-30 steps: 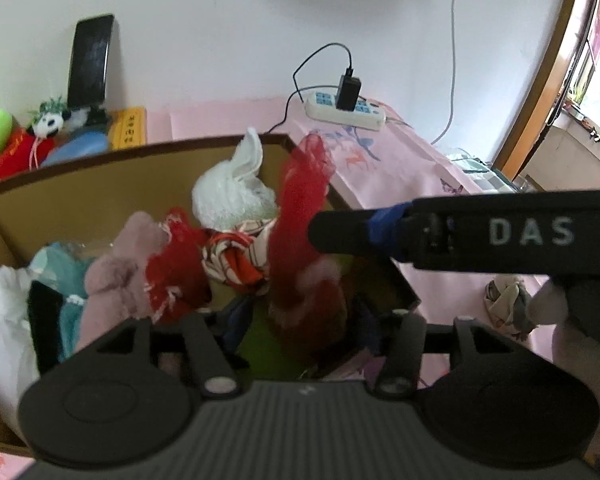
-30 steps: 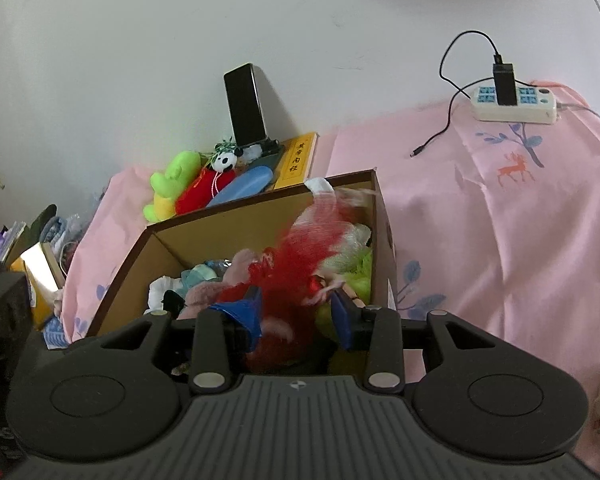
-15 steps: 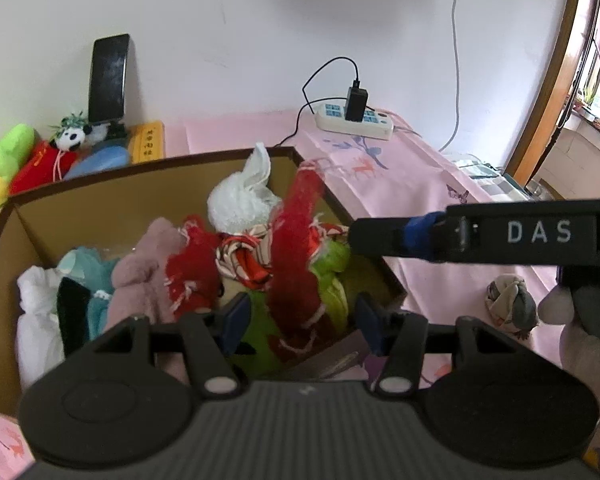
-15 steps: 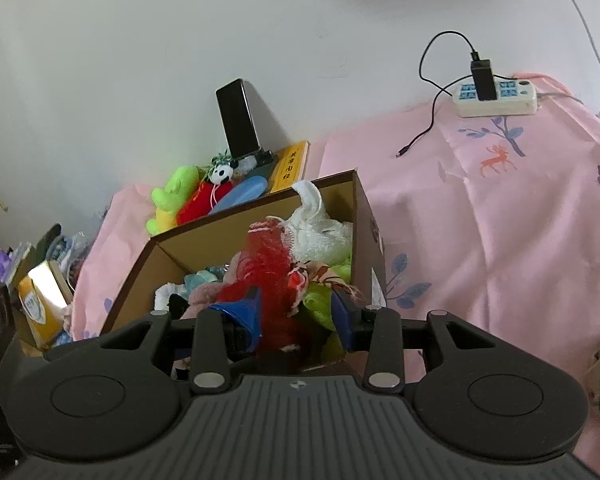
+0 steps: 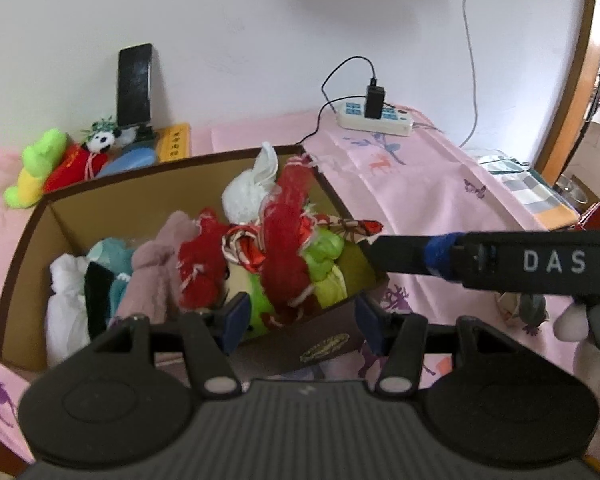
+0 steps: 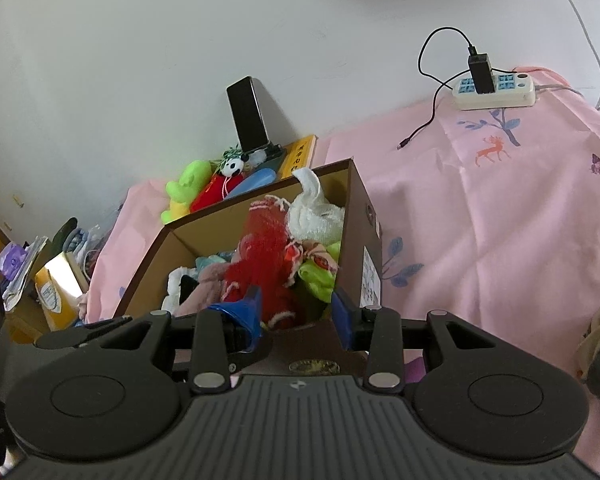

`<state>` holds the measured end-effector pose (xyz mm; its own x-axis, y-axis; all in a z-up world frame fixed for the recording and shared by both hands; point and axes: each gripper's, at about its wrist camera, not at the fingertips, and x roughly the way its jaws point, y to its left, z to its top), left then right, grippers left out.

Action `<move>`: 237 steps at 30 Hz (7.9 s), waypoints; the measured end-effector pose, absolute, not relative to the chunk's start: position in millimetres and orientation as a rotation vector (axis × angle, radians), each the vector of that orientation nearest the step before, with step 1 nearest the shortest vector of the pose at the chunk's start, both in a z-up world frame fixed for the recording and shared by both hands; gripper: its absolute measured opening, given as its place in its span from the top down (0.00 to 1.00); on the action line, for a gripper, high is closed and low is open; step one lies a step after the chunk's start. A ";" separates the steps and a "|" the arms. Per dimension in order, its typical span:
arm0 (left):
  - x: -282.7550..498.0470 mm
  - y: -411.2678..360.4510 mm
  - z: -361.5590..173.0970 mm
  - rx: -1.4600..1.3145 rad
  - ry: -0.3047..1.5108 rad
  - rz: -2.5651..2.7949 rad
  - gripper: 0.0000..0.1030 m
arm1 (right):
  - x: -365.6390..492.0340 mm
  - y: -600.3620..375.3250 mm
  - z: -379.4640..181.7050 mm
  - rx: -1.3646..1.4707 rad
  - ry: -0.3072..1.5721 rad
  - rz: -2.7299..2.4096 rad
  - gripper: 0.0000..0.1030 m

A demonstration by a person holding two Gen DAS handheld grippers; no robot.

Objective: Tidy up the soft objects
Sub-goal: 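Move the right gripper to the grey knit item on the sheet, then close the right gripper on the grey knit item, then carry the grey knit item with the right gripper over the box, then lower the grey knit item into the box and open the right gripper, then withdraw the open right gripper from the box over the empty sheet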

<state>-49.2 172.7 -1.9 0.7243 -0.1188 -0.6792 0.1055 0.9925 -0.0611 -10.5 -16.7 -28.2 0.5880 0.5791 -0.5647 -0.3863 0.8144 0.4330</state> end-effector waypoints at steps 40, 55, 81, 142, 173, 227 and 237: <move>-46.8 27.4 -27.2 0.075 0.870 -0.146 0.43 | -39.3 -148.4 -48.6 0.346 0.782 0.462 0.79; -17.1 -22.1 -55.8 0.029 0.954 -0.388 0.42 | -25.0 -213.5 -73.8 0.412 0.816 0.236 0.79; 22.8 -59.3 -97.1 0.086 0.968 -0.544 0.41 | 24.4 -214.3 -118.1 0.634 1.001 0.317 0.78; 33.2 207.1 -48.3 -0.029 0.812 -0.412 0.41 | 53.6 82.3 -32.4 0.011 0.950 0.472 0.73; -4.2 206.4 -20.8 0.146 0.632 -0.445 0.41 | 67.8 59.6 -18.1 0.254 0.801 0.520 0.82; -47.1 171.0 12.5 0.071 0.776 -0.073 0.40 | -2.1 -23.1 -3.6 0.195 0.700 0.439 0.83; -40.9 116.7 11.6 0.085 0.830 -0.017 0.39 | -16.2 -68.1 -7.0 0.110 0.727 0.342 0.83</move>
<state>-40.9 116.7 11.6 0.6746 0.0185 -0.7379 0.0485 0.9964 0.0693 -16.2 -68.1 -6.9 0.6947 0.3433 -0.6320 -0.2675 0.9390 0.2161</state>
